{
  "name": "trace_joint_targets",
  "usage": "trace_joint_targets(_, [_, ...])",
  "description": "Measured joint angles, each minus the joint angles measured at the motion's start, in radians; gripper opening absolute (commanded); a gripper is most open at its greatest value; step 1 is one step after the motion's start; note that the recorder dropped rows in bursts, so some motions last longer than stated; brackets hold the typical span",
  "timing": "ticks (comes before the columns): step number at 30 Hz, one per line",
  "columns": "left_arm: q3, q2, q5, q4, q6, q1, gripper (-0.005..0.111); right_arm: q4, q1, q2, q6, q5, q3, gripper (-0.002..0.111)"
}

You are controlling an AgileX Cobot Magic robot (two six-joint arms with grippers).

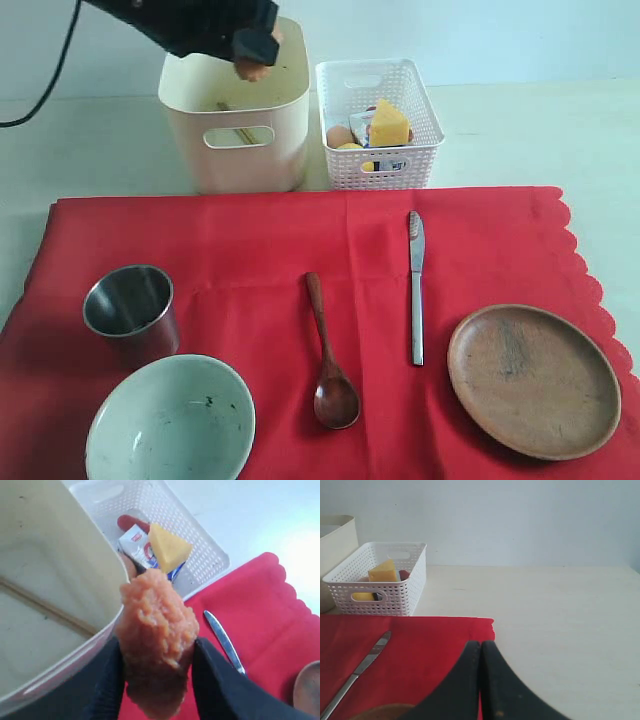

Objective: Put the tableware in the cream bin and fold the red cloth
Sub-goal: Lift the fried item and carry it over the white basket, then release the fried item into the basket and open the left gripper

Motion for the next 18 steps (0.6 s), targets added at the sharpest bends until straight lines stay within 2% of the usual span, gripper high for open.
trace_joint_targets(11, [-0.239, 0.246, -0.107, 0.015, 0.004, -0.098, 0.000, 0.000, 0.000, 0.000, 0.000, -0.007, 0.000, 0.000])
trace_joint_targets(18, [-0.346, 0.398, -0.148, 0.042, 0.071, -0.145, 0.000, 0.000, 0.000, 0.000, 0.000, -0.007, 0.000, 0.000])
